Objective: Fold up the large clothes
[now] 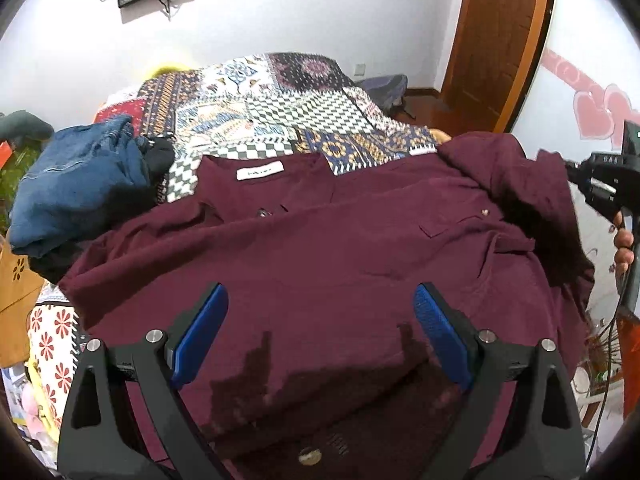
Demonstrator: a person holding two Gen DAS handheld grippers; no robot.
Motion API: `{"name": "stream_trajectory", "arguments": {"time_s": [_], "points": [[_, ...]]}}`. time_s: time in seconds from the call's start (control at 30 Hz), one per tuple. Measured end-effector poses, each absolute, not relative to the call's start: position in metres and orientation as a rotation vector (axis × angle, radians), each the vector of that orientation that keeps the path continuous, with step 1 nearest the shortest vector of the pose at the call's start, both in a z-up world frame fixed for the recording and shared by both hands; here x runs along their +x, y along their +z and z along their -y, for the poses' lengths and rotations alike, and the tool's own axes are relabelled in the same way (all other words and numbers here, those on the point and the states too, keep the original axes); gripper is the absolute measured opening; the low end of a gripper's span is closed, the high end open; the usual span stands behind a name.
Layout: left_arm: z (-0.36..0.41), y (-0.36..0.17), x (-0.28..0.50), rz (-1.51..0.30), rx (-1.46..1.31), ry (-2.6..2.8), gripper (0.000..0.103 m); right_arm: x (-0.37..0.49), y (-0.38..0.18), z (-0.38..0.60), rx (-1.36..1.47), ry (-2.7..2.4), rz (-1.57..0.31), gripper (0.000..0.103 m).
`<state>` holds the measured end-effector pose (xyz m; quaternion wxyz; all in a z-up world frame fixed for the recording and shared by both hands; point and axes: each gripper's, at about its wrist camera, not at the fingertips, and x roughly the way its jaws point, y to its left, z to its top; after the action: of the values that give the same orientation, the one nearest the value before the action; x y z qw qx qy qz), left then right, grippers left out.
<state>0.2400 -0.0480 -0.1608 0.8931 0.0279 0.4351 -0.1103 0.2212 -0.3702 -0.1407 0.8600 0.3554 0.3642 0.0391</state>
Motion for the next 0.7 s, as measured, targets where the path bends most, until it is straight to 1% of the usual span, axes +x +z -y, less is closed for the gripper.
{"name": "stream_trajectory", "arguments": {"time_s": [0.17,0.27,0.37,0.5,0.57,0.7], "points": [[0.023,-0.147,0.225,-0.853,0.015,-0.223,0.094,0.227,-0.106,0.302,0.633,0.239,-0.755,0.005],[0.006,-0.143,0.217,-0.834,-0.005,-0.218,0.094,0.228,-0.100,0.255,0.577,0.332,-0.771,0.004],[-0.008,-0.143,0.209,-0.825,-0.011,-0.204,0.094,0.227,-0.103,0.197,0.508,0.455,-0.819,0.004],[-0.031,-0.146,0.199,-0.830,-0.043,-0.172,0.094,0.220,-0.122,0.128,0.337,0.552,-0.896,0.004],[-0.039,-0.147,0.196,-0.839,-0.059,-0.158,0.094,0.216,-0.133,0.107,0.275,0.575,-0.925,0.004],[-0.044,-0.147,0.193,-0.842,-0.057,-0.137,0.094,0.203,-0.134,0.107,0.151,0.533,-0.900,0.004]]}}
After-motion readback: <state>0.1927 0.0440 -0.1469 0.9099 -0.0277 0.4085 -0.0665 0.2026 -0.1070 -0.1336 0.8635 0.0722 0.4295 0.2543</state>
